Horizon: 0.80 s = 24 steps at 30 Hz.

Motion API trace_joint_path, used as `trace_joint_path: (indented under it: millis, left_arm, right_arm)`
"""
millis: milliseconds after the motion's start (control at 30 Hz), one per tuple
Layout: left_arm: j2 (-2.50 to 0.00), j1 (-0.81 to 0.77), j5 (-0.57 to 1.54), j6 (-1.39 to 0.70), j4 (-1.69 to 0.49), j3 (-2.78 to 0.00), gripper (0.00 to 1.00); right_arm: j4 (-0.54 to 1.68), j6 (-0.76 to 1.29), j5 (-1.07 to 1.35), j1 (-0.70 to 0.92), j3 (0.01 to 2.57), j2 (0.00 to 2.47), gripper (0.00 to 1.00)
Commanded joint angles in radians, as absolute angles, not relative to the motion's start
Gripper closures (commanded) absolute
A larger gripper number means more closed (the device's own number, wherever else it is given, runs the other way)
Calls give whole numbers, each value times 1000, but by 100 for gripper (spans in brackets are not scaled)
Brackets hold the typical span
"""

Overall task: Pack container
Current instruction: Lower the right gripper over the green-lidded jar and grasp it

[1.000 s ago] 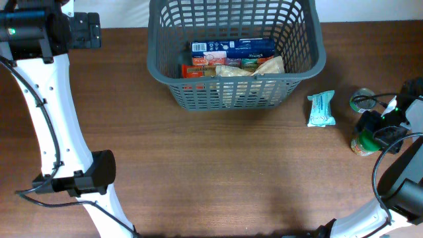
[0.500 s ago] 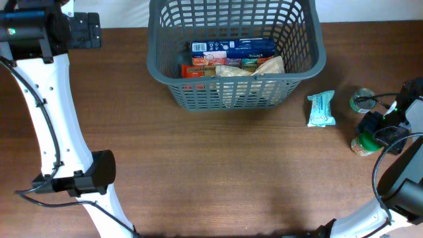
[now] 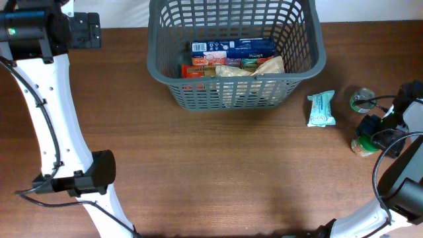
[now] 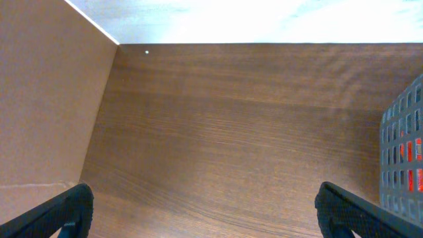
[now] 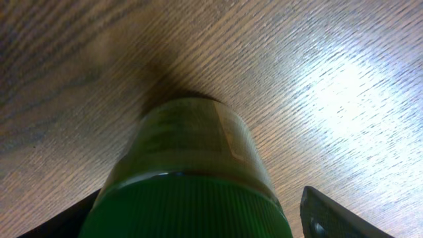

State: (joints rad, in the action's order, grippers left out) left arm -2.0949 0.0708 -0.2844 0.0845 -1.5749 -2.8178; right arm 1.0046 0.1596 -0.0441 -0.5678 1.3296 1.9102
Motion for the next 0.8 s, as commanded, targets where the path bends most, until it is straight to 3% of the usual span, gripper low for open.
trace_joint_path:
  millis: [0, 567, 767]
  left_arm:
    - [-2079, 72, -277, 68, -1576, -2814, 1]
    - [-2079, 72, -277, 68, -1576, -2814, 1]
    - [-2079, 72, -277, 68, -1576, -2814, 1]
  right_arm:
    - [997, 174, -57, -563, 1322, 1881, 17]
    - [953, 194, -57, -563, 1322, 1881, 20]
    - [956, 194, -57, -563, 1322, 1881, 34]
